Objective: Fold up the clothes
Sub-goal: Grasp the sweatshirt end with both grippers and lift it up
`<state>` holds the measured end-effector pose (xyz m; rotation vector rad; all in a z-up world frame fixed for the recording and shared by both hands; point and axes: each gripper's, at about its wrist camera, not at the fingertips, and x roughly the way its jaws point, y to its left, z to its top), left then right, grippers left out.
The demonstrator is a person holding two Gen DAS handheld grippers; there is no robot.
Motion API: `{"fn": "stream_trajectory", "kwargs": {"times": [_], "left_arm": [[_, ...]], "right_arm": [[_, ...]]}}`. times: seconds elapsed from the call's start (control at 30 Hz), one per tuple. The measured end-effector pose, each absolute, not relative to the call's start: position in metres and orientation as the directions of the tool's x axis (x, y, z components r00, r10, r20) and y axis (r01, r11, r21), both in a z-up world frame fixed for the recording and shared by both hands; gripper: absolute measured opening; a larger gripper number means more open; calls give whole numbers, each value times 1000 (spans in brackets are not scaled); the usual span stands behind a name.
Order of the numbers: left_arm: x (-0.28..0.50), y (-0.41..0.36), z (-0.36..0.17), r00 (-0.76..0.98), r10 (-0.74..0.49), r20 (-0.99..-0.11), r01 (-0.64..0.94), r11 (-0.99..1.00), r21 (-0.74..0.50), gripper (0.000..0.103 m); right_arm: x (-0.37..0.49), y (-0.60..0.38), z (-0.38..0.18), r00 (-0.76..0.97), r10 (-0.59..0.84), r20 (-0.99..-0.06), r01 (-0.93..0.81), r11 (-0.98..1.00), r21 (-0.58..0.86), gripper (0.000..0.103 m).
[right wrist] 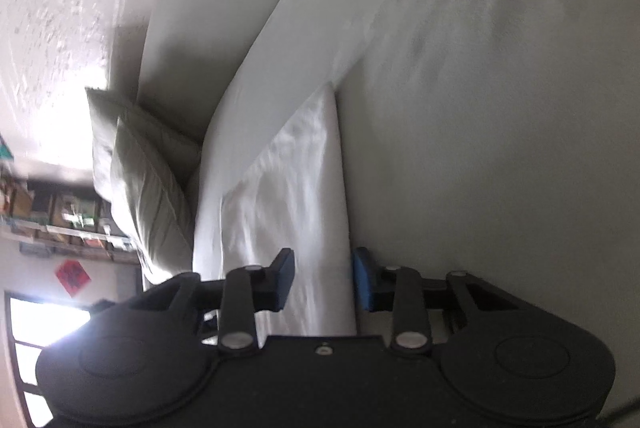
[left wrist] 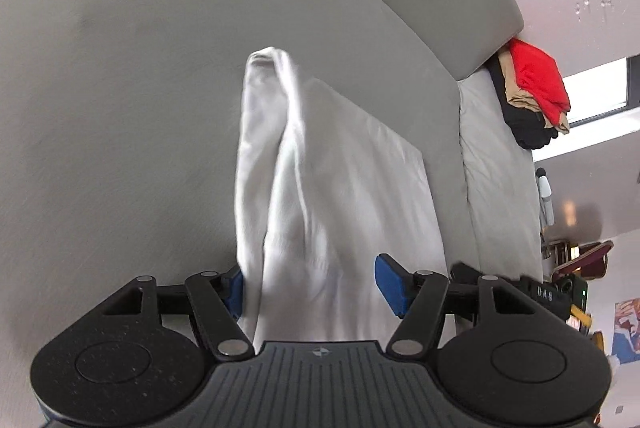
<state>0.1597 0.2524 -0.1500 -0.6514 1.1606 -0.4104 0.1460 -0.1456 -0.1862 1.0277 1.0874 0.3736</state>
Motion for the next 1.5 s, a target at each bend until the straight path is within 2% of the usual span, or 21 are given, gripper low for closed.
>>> {"fn": "stream_trajectory", "kwargs": {"times": [0.1,0.17,0.23,0.4,0.43,0.5,0.53,0.6,0.7,0.8,0.93,1.03,1.13,1.23,1.37,1.5], "left_arm": [[173,251,-154,361,-627,-690,-18,736,-677,61],[182,251,-157,377,-635,-675,-13,725,-689,55],[188,251,-161,390,-631,-671,-25,721,-692,41],[201,250,-169,421,-614,-667,-61,715,-697,31],[200,248,-167,428,-606,-671,-60,721,-690,24],[196,244,-159,439,-579,-687,-54,746,-664,18],[193,240,-153,450,-558,-697,-44,766,-642,12],[185,231,-141,475,-511,-716,-20,807,-590,8],[161,210,-110,555,-421,-718,62,881,-469,6],[122,188,-69,680,-348,-645,139,925,-353,6],[57,153,-6,842,-310,-442,249,949,-192,6],[19,125,38,899,-338,-279,323,941,-99,6],[-6,93,76,907,-398,-140,395,917,-49,6],[-23,60,104,874,-484,-47,482,875,-48,6],[-27,9,119,794,-608,-7,604,791,-99,6],[-16,-52,107,708,-704,-62,683,704,-195,6]], "right_arm": [[162,-140,-192,465,697,-546,224,504,834,30],[172,-134,-196,475,692,-544,215,508,834,30],[182,-131,-200,492,690,-531,206,500,841,30],[198,-128,-209,534,685,-495,221,452,864,29],[199,-127,-209,537,677,-503,214,468,858,26],[196,-125,-202,545,652,-527,195,513,836,13],[188,-126,-191,567,644,-513,166,521,837,7],[172,-130,-169,611,627,-482,110,536,837,5],[149,-136,-136,672,603,-430,25,561,827,4],[125,-142,-103,726,579,-370,-57,587,808,4],[94,-150,-59,787,550,-280,-161,622,766,4],[68,-159,-24,828,525,-199,-233,644,729,4],[32,-190,25,885,461,-57,-286,638,715,4],[-14,-218,71,928,369,45,-310,701,642,4],[-74,-247,114,974,207,96,-227,835,501,4],[-118,-283,127,997,63,53,-80,886,458,4]]}}
